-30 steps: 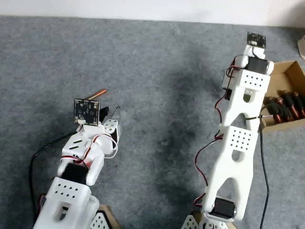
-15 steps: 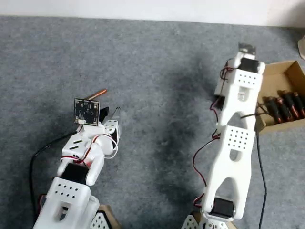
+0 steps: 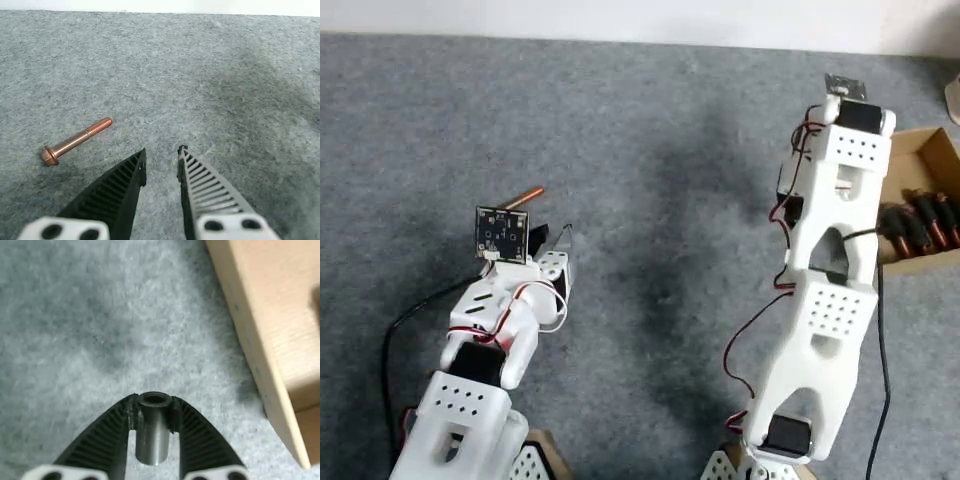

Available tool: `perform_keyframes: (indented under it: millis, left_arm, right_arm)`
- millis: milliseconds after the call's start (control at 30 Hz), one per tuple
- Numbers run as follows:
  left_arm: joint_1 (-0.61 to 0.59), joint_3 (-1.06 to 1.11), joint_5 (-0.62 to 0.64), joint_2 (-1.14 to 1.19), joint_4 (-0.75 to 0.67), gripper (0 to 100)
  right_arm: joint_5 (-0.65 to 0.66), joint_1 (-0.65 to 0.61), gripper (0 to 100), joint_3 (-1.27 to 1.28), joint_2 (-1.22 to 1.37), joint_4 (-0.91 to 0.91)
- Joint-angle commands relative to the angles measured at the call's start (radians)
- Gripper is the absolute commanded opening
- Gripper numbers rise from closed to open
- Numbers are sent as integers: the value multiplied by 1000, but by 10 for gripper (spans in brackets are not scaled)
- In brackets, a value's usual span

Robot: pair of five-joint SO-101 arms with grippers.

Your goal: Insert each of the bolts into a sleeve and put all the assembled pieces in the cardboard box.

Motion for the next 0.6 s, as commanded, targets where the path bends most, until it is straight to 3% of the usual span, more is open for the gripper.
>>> perform_keyframes:
  millis: [0,400,567]
  left_arm:
    - [-2,-50,-3,12,3,109]
    - [-45,-166,58,13,160,109]
    - [-84,-242,143,45,247,109]
  right_arm:
    - [21,-1,5,35,-143,13]
    - [23,30,5,51,-314,16]
    - [23,19,5,143,-418,10]
